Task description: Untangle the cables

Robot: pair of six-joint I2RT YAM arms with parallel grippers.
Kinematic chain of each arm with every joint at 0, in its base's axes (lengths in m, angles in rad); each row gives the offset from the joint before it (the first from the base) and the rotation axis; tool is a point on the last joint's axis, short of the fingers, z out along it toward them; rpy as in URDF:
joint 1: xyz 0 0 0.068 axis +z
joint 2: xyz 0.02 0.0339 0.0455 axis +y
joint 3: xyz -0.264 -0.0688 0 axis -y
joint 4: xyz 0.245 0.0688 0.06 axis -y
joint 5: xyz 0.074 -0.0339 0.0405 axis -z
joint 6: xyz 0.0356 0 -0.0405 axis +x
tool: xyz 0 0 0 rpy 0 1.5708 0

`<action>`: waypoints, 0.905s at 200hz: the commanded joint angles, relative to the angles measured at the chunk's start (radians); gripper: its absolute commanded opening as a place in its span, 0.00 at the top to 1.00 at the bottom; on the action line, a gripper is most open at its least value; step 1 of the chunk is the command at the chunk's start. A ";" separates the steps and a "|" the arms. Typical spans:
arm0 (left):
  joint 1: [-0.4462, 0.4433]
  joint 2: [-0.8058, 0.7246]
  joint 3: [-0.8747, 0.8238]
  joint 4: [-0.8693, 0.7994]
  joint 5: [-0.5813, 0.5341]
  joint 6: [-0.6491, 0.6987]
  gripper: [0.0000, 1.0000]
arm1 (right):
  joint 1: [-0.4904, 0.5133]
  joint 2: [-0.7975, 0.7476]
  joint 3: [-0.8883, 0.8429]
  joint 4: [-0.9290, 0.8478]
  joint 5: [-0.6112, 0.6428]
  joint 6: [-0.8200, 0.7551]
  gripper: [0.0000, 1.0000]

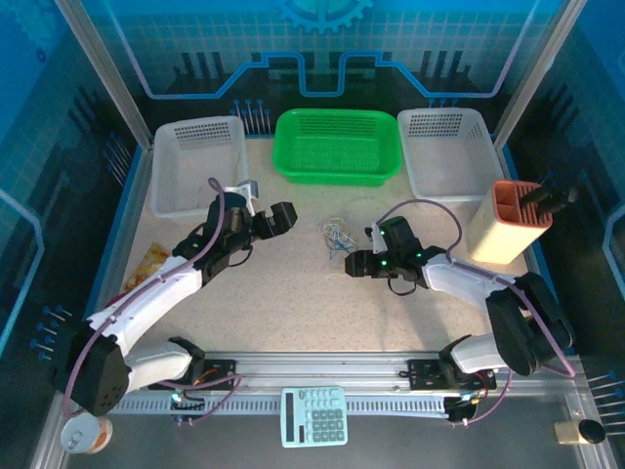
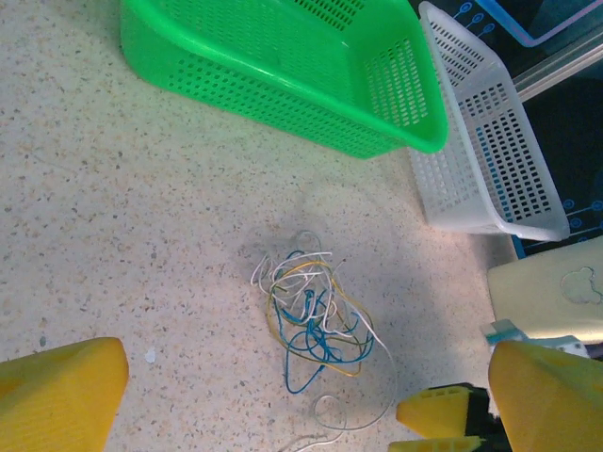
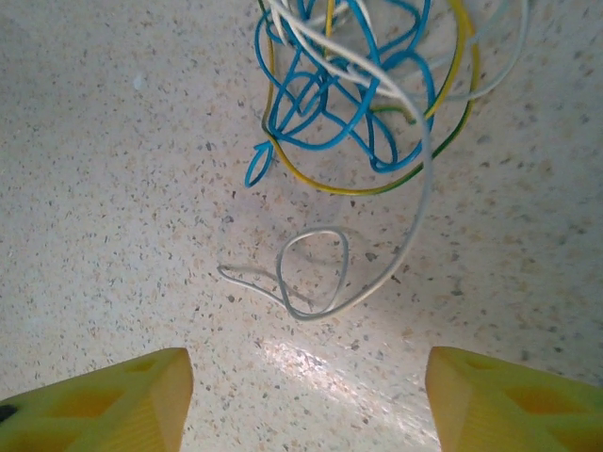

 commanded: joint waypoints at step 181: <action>-0.049 0.003 -0.054 0.143 0.043 -0.231 0.01 | 0.018 -0.067 0.144 0.060 -0.093 0.107 1.00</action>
